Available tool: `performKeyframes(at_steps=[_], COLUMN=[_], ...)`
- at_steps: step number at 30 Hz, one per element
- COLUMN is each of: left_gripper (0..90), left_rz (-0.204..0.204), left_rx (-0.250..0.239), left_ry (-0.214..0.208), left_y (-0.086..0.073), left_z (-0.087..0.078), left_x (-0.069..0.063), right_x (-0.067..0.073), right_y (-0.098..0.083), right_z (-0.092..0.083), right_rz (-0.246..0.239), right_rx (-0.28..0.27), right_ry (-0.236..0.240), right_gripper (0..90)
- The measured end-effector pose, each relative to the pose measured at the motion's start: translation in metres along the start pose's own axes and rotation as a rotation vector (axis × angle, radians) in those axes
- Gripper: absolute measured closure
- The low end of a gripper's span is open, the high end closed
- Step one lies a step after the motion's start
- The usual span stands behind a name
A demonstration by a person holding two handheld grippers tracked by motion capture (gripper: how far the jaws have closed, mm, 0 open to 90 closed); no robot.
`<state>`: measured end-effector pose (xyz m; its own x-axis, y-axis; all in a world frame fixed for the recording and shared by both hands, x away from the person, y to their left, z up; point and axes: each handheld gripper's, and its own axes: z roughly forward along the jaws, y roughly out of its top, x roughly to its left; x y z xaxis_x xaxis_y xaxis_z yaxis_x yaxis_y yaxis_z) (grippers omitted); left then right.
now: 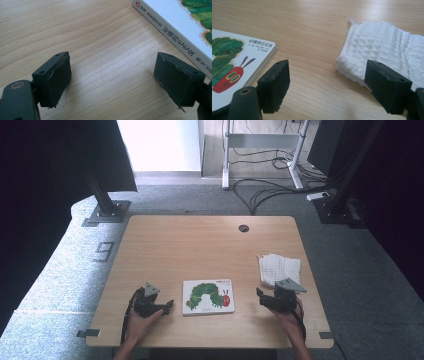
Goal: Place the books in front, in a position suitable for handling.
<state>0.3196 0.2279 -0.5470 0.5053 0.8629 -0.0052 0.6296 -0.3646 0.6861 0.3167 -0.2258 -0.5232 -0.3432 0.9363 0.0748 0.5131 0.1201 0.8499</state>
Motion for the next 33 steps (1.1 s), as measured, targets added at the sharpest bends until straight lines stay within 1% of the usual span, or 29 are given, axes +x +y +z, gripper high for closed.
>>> performKeyframes(at_steps=[2,3,6,7,9,10,11,12,14,15,16,18,19,20,21,23,24,25,26,27,29,30,31,32,33], left_gripper=[14.5,14.5,14.5,14.4,14.3,14.3,14.3,14.3,14.3,14.3,14.3,14.3,14.3,14.3,14.3,14.3,14.3,14.3,14.3,14.3,14.3,14.3,14.4,14.4,14.4], left_rz=[0.000,0.002,0.005,0.006,0.007,0.007,0.006,0.007,0.010,0.011,0.012,0.012,0.012,0.012,0.012,0.012,0.011,0.011,0.011,0.011,0.011,0.011,0.011,0.011,0.012], left_rx=[0.000,0.000,0.000,0.000,0.001,0.001,0.001,0.001,0.001,0.001,0.001,0.001,0.001,0.001,0.001,0.001,0.000,0.001,0.001,0.001,0.001,0.001,0.001,0.000,0.000], left_ry=[0.000,0.000,-0.004,-0.006,-0.006,-0.006,-0.006,-0.006,-0.009,-0.010,-0.010,-0.011,-0.011,-0.011,-0.011,-0.011,-0.011,-0.011,-0.011,-0.011,-0.011,-0.011,-0.011,-0.011,-0.010], left_y=[0.000,0.000,0.001,0.001,0.002,0.002,0.002,0.002,0.002,0.002,0.002,0.002,0.002,0.002,0.002,0.002,0.002,0.002,0.002,0.002,0.002,0.002,0.002,0.002,0.002], left_z=[0.000,0.000,0.001,0.001,0.001,0.001,0.001,0.002,0.002,0.002,0.002,0.002,0.002,0.002,0.002,0.002,0.002,0.002,0.002,0.002,0.002,0.002,0.002,0.002,0.002], left_x=[0.000,0.000,0.000,0.000,0.000,0.000,0.000,0.000,0.000,0.000,0.000,0.000,0.000,0.000,0.000,0.000,0.000,0.000,0.000,0.000,0.000,0.000,0.000,0.000,0.000], right_x=[-0.001,-0.004,-0.008,-0.013,-0.019,-0.019,-0.027,-0.031,-0.033,-0.037,-0.043,-0.047,-0.047,-0.050,-0.056,-0.061,-0.063,-0.064,-0.064,-0.067,-0.068,-0.068,-0.070,-0.070,-0.072], right_y=[0.000,0.001,0.002,0.005,0.009,0.009,0.012,0.014,0.015,0.018,0.021,0.024,0.024,0.025,0.027,0.027,0.027,0.026,0.026,0.026,0.026,0.026,0.024,0.024,0.022], right_z=[0.000,0.002,0.004,0.007,0.009,0.009,0.011,0.013,0.015,0.018,0.025,0.033,0.033,0.038,0.047,0.054,0.058,0.061,0.061,0.068,0.073,0.073,0.079,0.079,0.082], right_rz=[0.000,0.004,0.009,0.012,0.018,0.018,0.034,0.043,0.048,0.055,0.053,0.066,0.066,0.070,0.077,0.100,0.103,0.099,0.099,0.097,0.087,0.087,0.084,0.084,0.073], right_rx=[0.003,0.006,0.009,0.008,0.013,0.013,0.002,0.001,0.002,0.011,0.021,0.039,0.039,0.049,0.064,0.068,0.090,0.102,0.102,0.124,0.147,0.147,0.179,0.179,0.185], right_ry=[-0.001,-0.008,-0.013,-0.026,-0.034,-0.034,-0.056,-0.066,-0.070,-0.077,-0.097,-0.112,-0.112,-0.126,-0.150,-0.153,-0.158,-0.170,-0.170,-0.187,-0.198,-0.198,-0.208,-0.208,-0.216], right_gripper=[19.7,19.7,19.6,19.5,18.9,18.9,19.1,19.0,19.0,18.6,17.9,16.2,16.2,15.7,14.1,12.6,12.3,12.2,12.2,11.7,11.0,11.0,10.9,10.9,10.5])
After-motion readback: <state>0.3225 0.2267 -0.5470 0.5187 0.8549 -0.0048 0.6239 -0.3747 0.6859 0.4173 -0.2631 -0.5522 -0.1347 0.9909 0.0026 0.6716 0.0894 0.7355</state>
